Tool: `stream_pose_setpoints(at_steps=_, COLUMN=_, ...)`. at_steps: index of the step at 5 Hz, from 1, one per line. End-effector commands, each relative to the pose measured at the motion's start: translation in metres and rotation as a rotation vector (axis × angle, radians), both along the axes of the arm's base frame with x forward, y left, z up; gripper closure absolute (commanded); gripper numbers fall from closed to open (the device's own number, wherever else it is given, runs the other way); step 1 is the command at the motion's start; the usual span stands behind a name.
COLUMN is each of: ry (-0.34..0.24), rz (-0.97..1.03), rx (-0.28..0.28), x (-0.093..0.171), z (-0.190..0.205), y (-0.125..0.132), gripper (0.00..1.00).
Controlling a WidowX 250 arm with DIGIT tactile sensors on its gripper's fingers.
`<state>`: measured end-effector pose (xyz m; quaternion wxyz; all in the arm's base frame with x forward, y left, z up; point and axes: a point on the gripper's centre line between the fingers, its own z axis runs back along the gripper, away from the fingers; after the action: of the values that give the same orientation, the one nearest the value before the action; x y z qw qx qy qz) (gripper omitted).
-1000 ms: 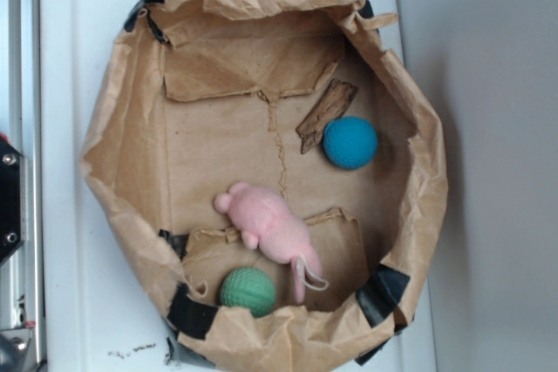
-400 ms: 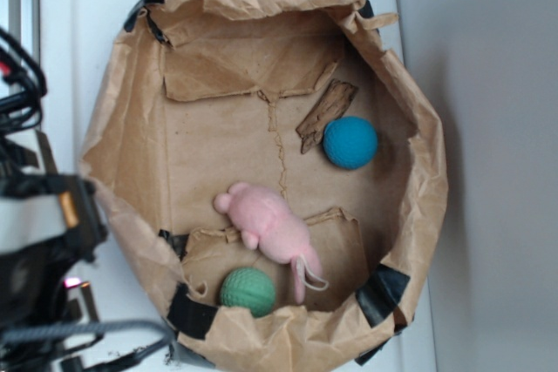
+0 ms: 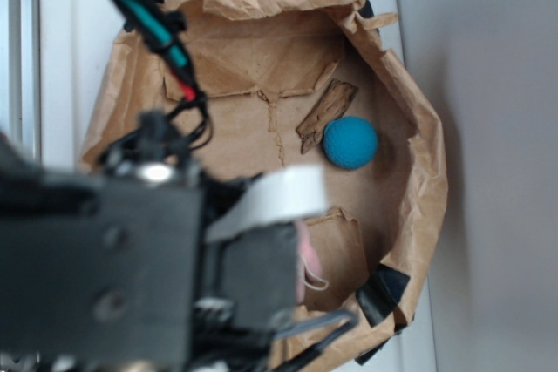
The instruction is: Grab the green ball.
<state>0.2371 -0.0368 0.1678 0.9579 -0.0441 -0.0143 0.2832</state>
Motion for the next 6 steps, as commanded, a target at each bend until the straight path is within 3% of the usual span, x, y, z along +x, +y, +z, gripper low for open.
stream_pose_setpoints(at_steps=1, ry=-0.08, rz=0.067, rx=-0.031, x=0.012, z=-0.019, y=0.008, gripper=0.0)
stream_pose_setpoints(at_steps=4, ry=-0.08, rz=0.067, rx=-0.031, x=0.012, z=-0.019, y=0.008, gripper=0.0)
stream_pose_setpoints(at_steps=5, ry=-0.084, rz=0.048, rx=0.003, x=0.017, z=-0.044, y=0.021, gripper=0.0)
stream_pose_setpoints(at_steps=6, ry=-0.092, rz=0.04, rx=-0.001, x=0.017, z=-0.054, y=0.032, gripper=0.0)
